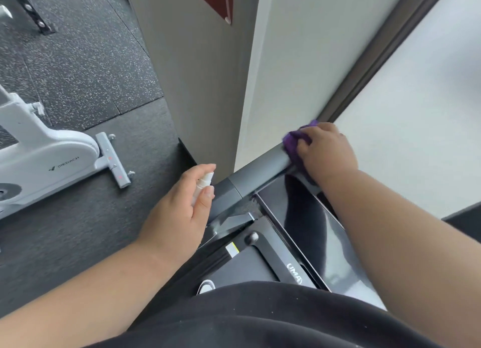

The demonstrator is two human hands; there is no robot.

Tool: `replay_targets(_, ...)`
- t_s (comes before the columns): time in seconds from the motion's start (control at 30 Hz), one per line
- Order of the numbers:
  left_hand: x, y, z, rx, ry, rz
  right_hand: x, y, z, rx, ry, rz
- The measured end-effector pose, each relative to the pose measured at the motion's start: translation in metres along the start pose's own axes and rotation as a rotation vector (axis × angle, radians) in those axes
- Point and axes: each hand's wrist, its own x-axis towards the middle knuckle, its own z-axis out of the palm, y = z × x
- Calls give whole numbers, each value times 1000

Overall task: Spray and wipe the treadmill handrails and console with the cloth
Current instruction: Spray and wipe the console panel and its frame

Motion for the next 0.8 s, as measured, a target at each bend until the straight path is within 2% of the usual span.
replay_targets(0.1, -1, 1, 0, 3, -9, -10, 1, 1, 2, 18, 2, 116)
replay_targets(0.17, -1, -1, -3, 8, -1, -21, -9, -10, 7, -17, 55, 63)
replay_targets(0.27, -3, -6, -8, 13, 12, -36, -39, -42, 16, -6, 96, -192)
replay_targets(0.4, -9, -13, -14, 42, 15, -38, -95, -103, 44, 27, -23, -592)
replay_targets(0.47, -12, -16, -17, 67, 13, -35, -120, -122, 56, 27, -92, -710)
replay_targets(0.53, -13, -17, -19, 84, 3, -31, -125, -123, 59, 27, -94, -758)
replay_targets(0.63, -14, -15, -17, 93, -31, -4, -101, -103, 46, 31, -57, -645)
replay_targets(0.8, -15, 6, -5, 125, -112, 77, -38, -33, 17, -52, 70, -180)
